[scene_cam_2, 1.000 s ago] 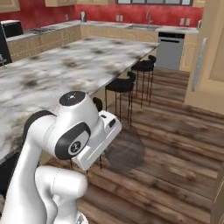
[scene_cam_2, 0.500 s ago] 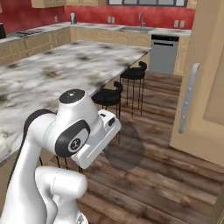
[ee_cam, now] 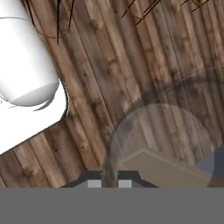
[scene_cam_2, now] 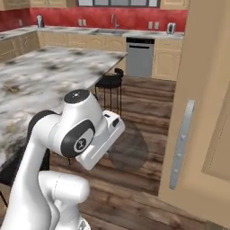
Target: Pick the jar and candle from the dining table and place them in the open cabinet. Close the cabinet after placing the objects.
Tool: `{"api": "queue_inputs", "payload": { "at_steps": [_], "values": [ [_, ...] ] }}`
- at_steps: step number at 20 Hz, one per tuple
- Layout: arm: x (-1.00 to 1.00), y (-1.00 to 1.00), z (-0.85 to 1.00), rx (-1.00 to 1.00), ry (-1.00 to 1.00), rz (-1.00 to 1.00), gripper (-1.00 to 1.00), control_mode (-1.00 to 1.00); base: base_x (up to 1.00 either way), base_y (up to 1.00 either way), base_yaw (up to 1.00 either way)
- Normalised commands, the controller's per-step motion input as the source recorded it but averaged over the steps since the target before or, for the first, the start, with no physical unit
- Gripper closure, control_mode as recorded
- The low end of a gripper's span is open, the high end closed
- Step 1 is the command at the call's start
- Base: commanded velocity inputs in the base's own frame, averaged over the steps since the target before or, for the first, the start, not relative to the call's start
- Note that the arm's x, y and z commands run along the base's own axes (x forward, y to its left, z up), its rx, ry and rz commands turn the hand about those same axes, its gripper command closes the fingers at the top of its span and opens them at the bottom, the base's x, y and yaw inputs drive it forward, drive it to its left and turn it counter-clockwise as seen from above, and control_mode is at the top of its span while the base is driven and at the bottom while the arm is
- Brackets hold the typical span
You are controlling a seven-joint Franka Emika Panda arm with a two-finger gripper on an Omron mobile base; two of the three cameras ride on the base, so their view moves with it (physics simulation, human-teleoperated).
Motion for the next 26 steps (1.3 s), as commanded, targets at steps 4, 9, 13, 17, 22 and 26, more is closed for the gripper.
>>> {"api": "queue_inputs", "payload": {
  "at_steps": [4, 9, 13, 17, 22, 26],
  "values": [
    [0.0, 0.0, 0.0, 0.0, 0.0, 0.0, 1.0, 1.0, 0.53, 0.27, -0.55],
    [0.0, 0.0, 0.0, 0.0, 0.0, 0.0, 1.0, 1.0, 0.38, 0.17, -0.51],
    [0.0, 0.0, 0.0, 0.0, 0.0, 0.0, 1.0, 1.0, 0.18, 0.04, -0.48],
    [0.0, 0.0, 0.0, 0.0, 0.0, 0.0, 1.0, 1.0, 0.32, 0.07, -0.46],
    [0.0, 0.0, 0.0, 0.0, 0.0, 0.0, 1.0, 1.0, 0.55, 0.14, -0.49],
    [0.0, 0.0, 0.0, 0.0, 0.0, 0.0, 1.0, 1.0, 0.68, 0.37, -0.51]
  ]
}}
